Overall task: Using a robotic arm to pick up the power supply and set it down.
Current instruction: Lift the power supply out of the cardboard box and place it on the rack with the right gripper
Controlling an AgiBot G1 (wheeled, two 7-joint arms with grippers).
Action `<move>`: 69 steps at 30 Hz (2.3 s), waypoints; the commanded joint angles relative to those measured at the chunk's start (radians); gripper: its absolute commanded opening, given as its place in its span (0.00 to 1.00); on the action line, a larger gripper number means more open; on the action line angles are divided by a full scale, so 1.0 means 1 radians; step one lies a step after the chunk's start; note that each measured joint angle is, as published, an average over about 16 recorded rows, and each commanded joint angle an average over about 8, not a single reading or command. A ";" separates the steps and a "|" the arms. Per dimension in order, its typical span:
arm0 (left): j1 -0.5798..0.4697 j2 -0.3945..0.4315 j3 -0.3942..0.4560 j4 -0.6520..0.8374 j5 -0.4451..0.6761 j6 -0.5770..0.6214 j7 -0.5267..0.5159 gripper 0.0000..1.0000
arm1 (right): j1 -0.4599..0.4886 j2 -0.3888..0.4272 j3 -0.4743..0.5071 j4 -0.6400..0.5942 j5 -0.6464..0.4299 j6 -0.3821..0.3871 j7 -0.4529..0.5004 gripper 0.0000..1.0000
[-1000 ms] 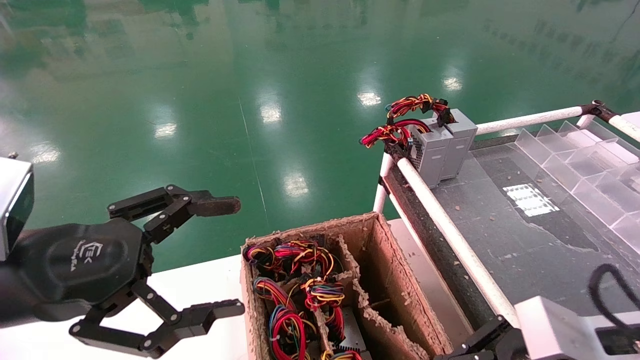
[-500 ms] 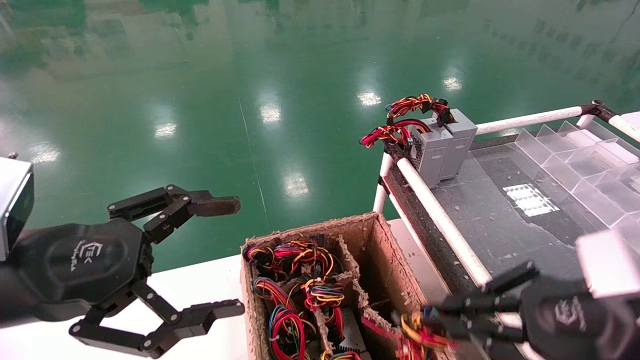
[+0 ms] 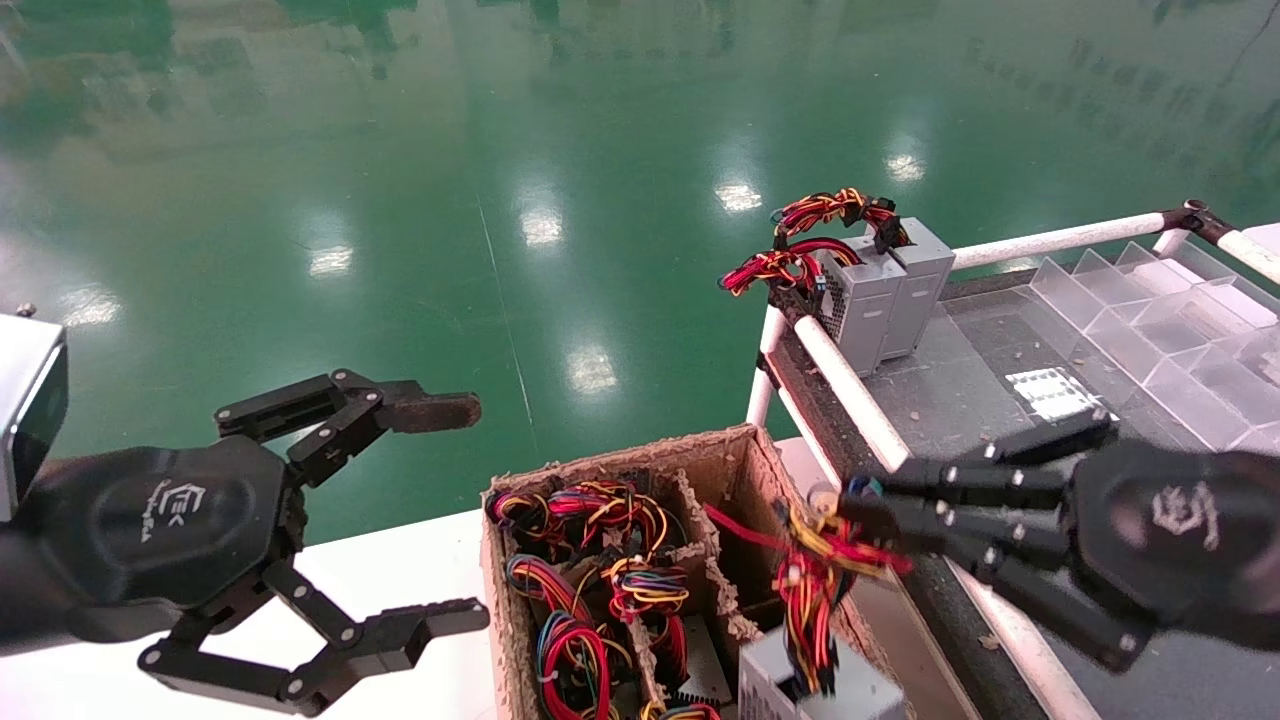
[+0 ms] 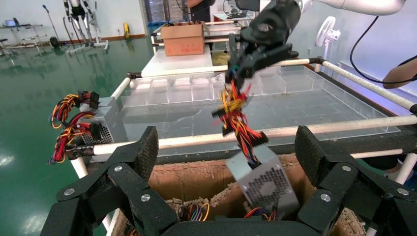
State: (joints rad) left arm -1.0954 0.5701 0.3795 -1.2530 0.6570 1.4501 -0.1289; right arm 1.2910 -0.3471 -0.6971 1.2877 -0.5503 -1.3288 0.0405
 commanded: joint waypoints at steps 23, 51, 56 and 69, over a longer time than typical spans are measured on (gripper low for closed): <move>0.000 0.000 0.000 0.000 0.000 0.000 0.000 1.00 | 0.134 0.025 0.103 -0.171 -0.021 0.126 -0.100 0.00; 0.000 0.000 0.000 0.000 0.000 0.000 0.000 1.00 | 0.278 -0.086 0.027 -0.600 -0.253 -0.060 -0.174 0.00; 0.000 0.000 0.000 0.000 0.000 0.000 0.000 1.00 | 0.341 -0.175 0.003 -0.663 -0.306 -0.068 -0.180 0.00; 0.000 0.000 0.000 0.000 0.000 0.000 0.000 1.00 | 0.470 -0.368 -0.042 -0.862 -0.398 -0.080 -0.249 0.00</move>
State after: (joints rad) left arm -1.0955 0.5700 0.3798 -1.2530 0.6568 1.4500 -0.1288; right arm 1.7579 -0.7131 -0.7363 0.4228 -0.9423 -1.4083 -0.2106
